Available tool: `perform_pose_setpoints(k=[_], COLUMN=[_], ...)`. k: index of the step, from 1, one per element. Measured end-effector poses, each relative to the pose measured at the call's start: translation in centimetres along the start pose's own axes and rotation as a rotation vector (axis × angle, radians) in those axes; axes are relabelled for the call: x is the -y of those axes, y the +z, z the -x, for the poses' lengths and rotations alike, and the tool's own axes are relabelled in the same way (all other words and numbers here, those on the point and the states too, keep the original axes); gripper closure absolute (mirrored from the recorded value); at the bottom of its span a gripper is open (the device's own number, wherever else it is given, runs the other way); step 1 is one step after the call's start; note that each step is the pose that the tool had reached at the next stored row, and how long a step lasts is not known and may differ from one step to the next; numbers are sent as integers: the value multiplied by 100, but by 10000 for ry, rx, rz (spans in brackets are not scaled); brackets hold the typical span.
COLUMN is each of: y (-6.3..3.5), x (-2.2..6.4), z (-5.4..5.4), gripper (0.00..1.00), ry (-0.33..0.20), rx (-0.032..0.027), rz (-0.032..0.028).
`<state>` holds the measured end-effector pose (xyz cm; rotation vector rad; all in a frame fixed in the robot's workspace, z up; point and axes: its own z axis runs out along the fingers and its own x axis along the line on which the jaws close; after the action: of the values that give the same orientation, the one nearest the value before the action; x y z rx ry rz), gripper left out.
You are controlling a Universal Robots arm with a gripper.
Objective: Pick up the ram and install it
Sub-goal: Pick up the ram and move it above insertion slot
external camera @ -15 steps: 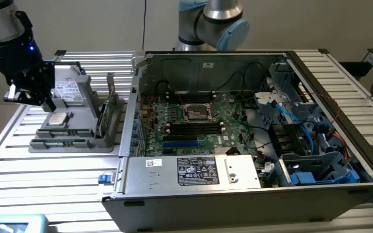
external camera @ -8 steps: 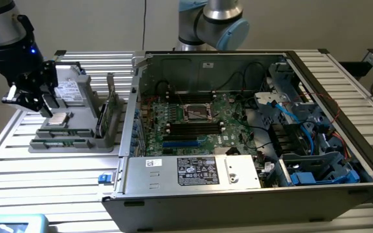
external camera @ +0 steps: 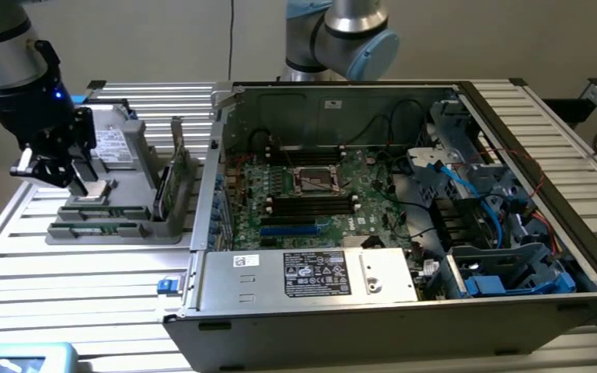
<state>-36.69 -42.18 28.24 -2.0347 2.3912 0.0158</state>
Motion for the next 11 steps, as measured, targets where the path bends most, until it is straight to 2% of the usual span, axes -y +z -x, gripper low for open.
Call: perform_pose_setpoints(k=[7, 9, 11], y=[118, 141, 158], x=[2, -1, -8], z=[-6, -6, -7], gripper=[64, 64, 64], ry=[-28, -61, -123], rx=[6, 11, 22], rz=[-39, -78, -148])
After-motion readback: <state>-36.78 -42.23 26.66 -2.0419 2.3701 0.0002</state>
